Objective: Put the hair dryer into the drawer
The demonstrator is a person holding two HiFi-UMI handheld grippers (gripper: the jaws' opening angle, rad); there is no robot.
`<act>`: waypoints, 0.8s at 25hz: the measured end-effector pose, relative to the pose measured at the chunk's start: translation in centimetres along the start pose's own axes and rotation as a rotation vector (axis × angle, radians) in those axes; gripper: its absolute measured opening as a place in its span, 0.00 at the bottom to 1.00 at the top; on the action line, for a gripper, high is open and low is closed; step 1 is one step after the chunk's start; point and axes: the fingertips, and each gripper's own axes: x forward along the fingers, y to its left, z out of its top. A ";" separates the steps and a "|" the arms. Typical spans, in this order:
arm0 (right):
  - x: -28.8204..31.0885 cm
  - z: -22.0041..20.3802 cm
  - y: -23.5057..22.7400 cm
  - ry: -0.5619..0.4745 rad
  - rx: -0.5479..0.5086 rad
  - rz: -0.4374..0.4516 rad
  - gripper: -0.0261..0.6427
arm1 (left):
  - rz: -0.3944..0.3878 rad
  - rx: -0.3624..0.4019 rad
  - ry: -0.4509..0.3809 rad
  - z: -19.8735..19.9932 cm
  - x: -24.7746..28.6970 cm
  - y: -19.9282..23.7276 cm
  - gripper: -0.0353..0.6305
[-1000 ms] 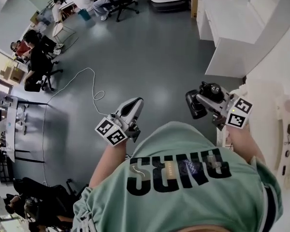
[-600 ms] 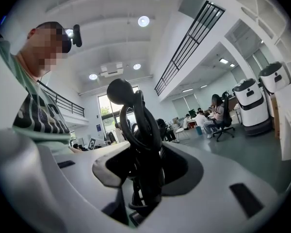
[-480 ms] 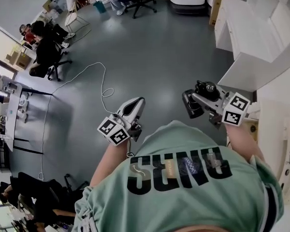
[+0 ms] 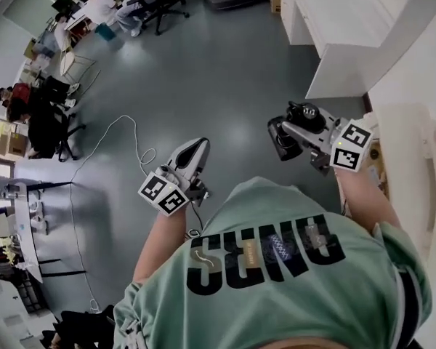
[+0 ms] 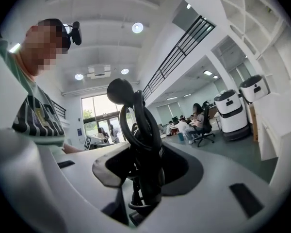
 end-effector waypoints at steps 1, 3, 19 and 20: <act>-2.0 0.0 -1.1 -0.012 0.008 -0.045 0.27 | -0.042 -0.005 0.019 -0.4 2.1 -0.8 0.07; -7.0 -0.1 -3.6 -0.037 0.030 -0.150 0.27 | -0.138 -0.017 0.064 -1.5 7.1 -2.8 0.07; -43.1 -10.6 -16.8 -0.036 0.161 -0.762 0.27 | -0.697 -0.104 0.368 -21.4 38.7 -24.0 0.07; -44.2 -11.8 -17.1 -0.021 0.169 -0.781 0.27 | -0.719 -0.110 0.387 -22.5 39.5 -25.1 0.07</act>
